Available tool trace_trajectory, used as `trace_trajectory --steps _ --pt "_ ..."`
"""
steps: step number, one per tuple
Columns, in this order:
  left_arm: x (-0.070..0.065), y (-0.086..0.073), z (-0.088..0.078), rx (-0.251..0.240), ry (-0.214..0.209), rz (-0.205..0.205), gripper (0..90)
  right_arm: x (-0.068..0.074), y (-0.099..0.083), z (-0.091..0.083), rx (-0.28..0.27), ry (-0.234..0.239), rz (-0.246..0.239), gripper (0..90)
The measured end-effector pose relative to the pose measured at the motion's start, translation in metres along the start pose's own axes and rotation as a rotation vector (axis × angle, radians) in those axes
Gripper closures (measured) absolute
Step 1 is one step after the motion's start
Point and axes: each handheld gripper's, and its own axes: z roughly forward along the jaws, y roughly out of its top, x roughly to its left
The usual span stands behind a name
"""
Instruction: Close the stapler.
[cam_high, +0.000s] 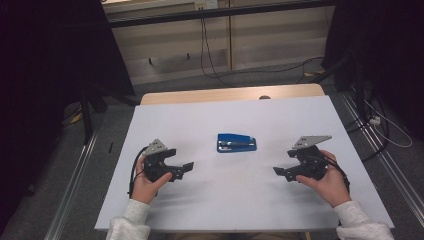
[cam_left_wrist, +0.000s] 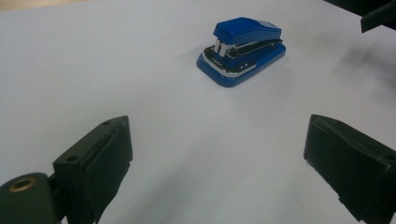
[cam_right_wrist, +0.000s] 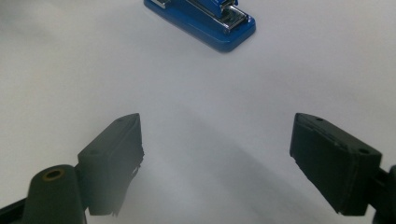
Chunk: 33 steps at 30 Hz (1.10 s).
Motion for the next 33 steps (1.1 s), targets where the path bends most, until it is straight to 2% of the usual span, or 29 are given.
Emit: trace_trajectory --steps 6,11,13,15,16,17,20,27,30,33 --pt "0.001 -0.003 -0.005 0.004 0.004 0.014 8.0 0.002 -0.005 -0.006 -0.004 0.002 0.000 16.6" --pt "0.002 -0.005 -0.011 -0.007 0.012 0.008 8.0 0.002 -0.008 -0.009 -0.003 0.002 -0.003 16.6" --pt "0.004 -0.005 -0.015 0.007 0.019 0.019 8.0 0.003 -0.009 -0.010 -0.002 -0.005 -0.004 16.4" --pt "0.004 -0.007 -0.017 -0.013 0.024 0.007 7.6 0.003 -0.010 -0.012 -0.007 -0.002 0.000 16.3" --pt "0.006 -0.008 -0.020 -0.013 0.027 0.014 7.6 0.003 -0.010 -0.012 -0.005 -0.001 0.001 16.2" --pt "0.006 -0.009 -0.021 -0.016 0.022 -0.001 7.6 0.003 -0.011 -0.013 -0.004 -0.001 0.002 16.2" --pt "0.009 -0.011 -0.026 -0.014 0.032 0.007 7.6 0.004 -0.012 -0.015 -0.005 -0.001 -0.001 16.2" --pt "0.015 -0.017 -0.039 -0.036 0.052 -0.015 7.6 0.004 -0.015 -0.018 -0.009 0.002 0.001 16.0" --pt "0.017 -0.018 -0.043 -0.032 0.069 -0.006 7.6 0.004 -0.016 -0.019 -0.010 0.002 0.002 16.0" --pt "0.018 -0.019 -0.046 -0.039 0.067 -0.010 7.6 0.005 -0.017 -0.018 -0.008 0.003 -0.005 16.0"
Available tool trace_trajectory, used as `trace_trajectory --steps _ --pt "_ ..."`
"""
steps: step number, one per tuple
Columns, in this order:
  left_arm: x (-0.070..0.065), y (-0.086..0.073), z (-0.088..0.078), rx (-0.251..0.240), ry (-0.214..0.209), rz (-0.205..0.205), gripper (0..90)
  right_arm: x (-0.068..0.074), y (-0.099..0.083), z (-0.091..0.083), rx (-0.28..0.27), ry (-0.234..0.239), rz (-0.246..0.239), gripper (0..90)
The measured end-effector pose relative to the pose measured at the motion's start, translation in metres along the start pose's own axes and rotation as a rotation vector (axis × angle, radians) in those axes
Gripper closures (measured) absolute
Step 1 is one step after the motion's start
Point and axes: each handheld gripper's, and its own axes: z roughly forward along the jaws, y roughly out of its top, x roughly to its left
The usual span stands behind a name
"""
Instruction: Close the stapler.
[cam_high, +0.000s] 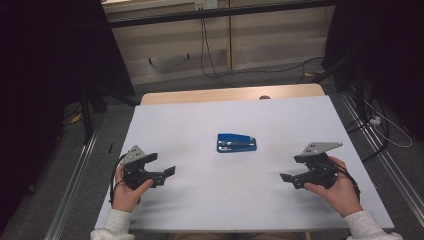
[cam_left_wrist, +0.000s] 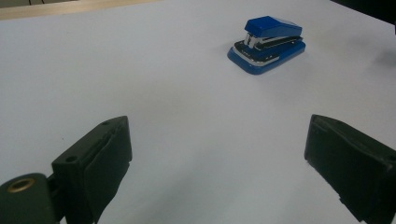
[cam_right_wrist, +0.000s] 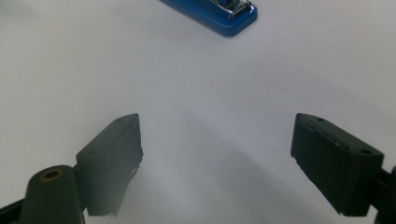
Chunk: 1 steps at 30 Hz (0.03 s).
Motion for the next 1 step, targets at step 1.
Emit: trace_trajectory --steps 1 --pt "0.0005 0.0000 -0.0002 -0.001 0.002 0.000 7.6 0.0000 -0.0003 0.0002 0.002 0.001 0.000 16.0"
